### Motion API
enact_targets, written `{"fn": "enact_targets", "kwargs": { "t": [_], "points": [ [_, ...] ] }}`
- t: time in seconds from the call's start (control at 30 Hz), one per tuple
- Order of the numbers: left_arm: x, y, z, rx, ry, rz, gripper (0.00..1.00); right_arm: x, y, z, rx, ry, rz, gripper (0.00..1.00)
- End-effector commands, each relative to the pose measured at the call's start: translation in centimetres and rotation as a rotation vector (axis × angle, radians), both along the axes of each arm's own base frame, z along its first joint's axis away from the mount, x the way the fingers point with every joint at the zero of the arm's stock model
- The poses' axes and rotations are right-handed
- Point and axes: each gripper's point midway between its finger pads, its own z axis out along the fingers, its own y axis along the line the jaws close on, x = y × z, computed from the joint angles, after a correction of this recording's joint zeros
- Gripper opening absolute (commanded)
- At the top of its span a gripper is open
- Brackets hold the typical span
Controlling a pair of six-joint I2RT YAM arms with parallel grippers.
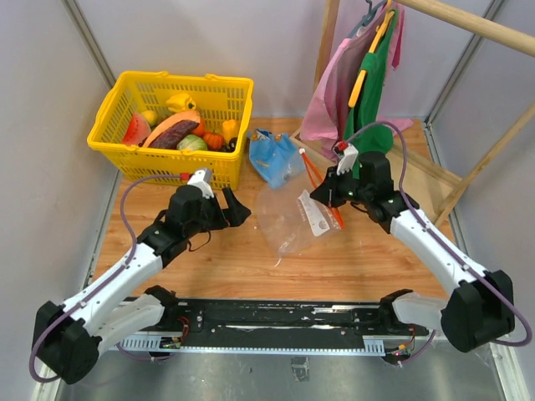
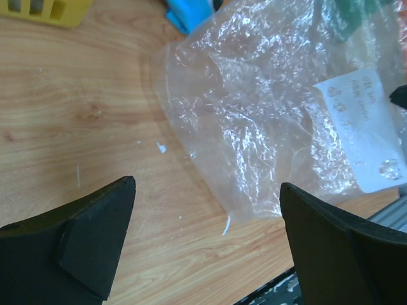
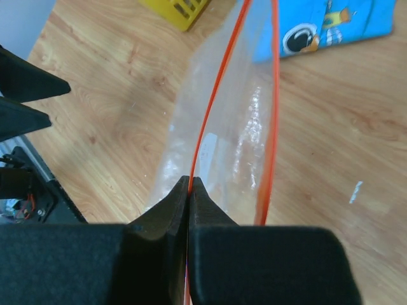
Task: Place the food in the zip-top bag and seal the zipper
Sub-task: Pick up the zipper food storage bag at the center of the board.
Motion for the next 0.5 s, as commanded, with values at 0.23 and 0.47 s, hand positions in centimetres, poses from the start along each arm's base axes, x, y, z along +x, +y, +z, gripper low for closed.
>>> {"fn": "enact_targets", "kwargs": {
  "t": [0.23, 0.47],
  "points": [
    [0.0, -1.0, 8.1, -0.202, -0.12, 0.013, 0.99, -1.0, -1.0, 5.7, -0.456, -0.352, -0.027, 0.01],
    [0.1, -2.4, 10.2, -0.325, -0.051, 0.025, 0.92, -1.6, 2.4, 5.5, -0.572, -0.475, 0.039, 0.01]
  ]
}}
